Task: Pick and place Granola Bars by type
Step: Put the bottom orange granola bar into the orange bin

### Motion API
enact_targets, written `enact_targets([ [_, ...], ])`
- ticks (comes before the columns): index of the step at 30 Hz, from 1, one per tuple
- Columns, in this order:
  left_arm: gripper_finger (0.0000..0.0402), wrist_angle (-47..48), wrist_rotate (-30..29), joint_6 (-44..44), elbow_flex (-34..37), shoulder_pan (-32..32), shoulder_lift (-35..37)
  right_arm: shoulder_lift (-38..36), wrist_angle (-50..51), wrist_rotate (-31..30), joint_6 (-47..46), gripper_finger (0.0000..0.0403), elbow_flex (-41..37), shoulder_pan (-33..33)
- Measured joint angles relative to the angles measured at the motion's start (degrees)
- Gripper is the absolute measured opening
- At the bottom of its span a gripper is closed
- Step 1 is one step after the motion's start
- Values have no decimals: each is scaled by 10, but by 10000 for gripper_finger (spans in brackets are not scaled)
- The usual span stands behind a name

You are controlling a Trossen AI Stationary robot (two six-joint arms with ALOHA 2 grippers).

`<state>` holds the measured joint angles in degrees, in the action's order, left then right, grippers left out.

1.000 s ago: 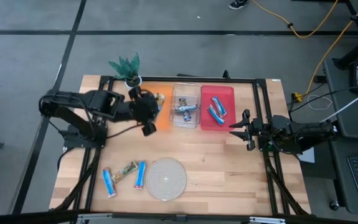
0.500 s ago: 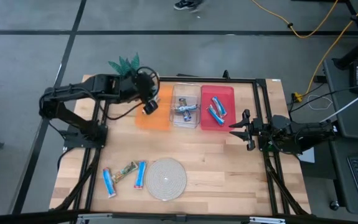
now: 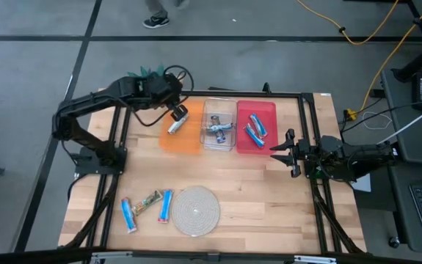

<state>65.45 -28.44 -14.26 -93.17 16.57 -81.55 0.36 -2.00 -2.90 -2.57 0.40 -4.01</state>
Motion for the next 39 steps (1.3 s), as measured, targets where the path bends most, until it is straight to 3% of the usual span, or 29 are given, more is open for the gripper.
enact_targets([
  [17, 61, 0, 16, 61, 0, 46, -99, 0, 0, 0, 0, 132, 0, 0],
  [39, 61, -5, 66, 98, 0, 106, -172, 0, 0, 0, 0, 132, 0, 0],
])
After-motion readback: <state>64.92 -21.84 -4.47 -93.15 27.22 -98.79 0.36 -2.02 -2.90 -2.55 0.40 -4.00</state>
